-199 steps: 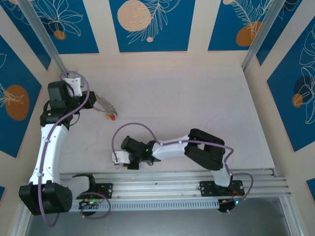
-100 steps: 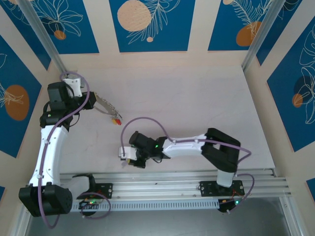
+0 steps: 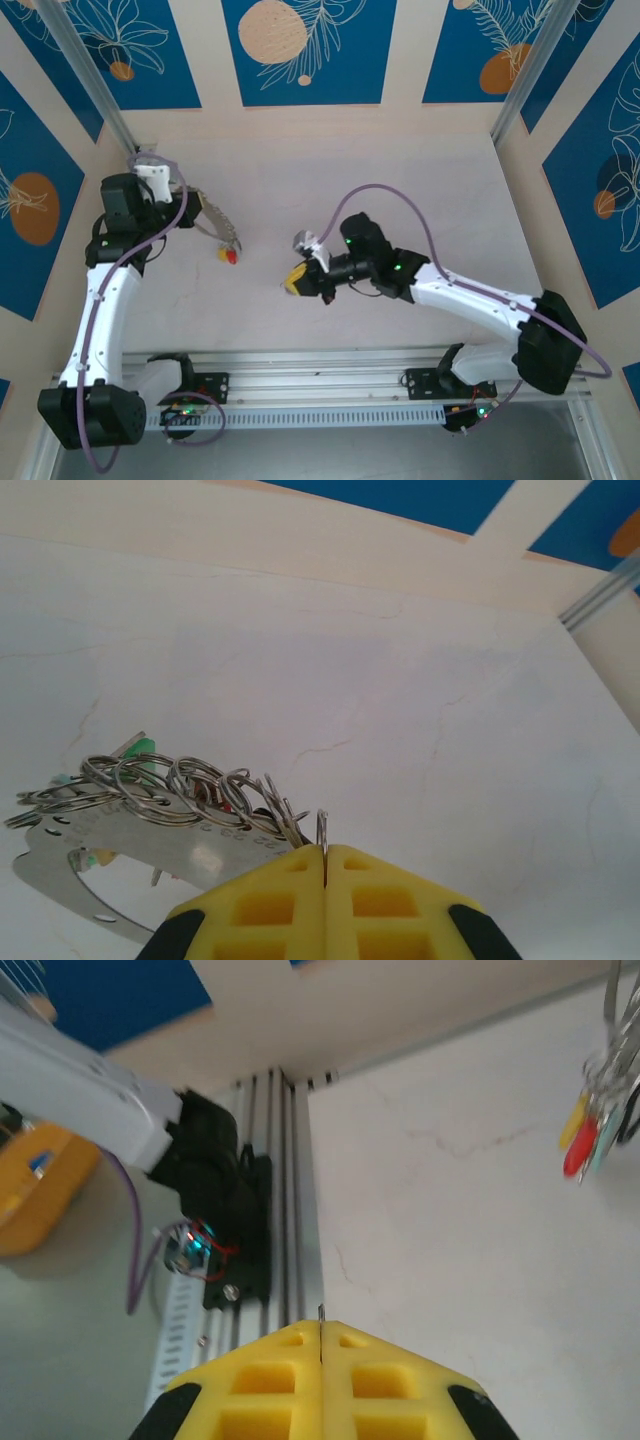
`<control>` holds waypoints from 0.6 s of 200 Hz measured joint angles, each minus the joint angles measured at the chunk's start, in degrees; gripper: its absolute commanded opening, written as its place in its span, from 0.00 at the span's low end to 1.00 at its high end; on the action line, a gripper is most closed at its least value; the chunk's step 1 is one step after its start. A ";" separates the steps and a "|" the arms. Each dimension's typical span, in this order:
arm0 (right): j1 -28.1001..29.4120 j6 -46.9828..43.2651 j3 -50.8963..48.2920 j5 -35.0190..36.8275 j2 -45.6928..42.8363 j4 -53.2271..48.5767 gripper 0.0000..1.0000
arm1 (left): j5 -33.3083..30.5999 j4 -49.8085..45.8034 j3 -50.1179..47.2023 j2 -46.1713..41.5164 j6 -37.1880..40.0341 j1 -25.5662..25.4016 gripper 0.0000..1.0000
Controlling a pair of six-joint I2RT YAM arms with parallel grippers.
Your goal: Put the keys on the keyring
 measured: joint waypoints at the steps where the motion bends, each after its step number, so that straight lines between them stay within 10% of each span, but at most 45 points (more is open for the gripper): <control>1: -0.24 0.48 -0.07 -0.26 -0.37 0.31 0.00 | 0.11 0.04 -0.04 -0.07 0.00 -0.11 0.00; 120: -6.99 22.51 -1.42 -5.97 -11.17 18.91 0.00 | 11.21 9.29 -7.13 -12.90 8.92 -19.71 0.00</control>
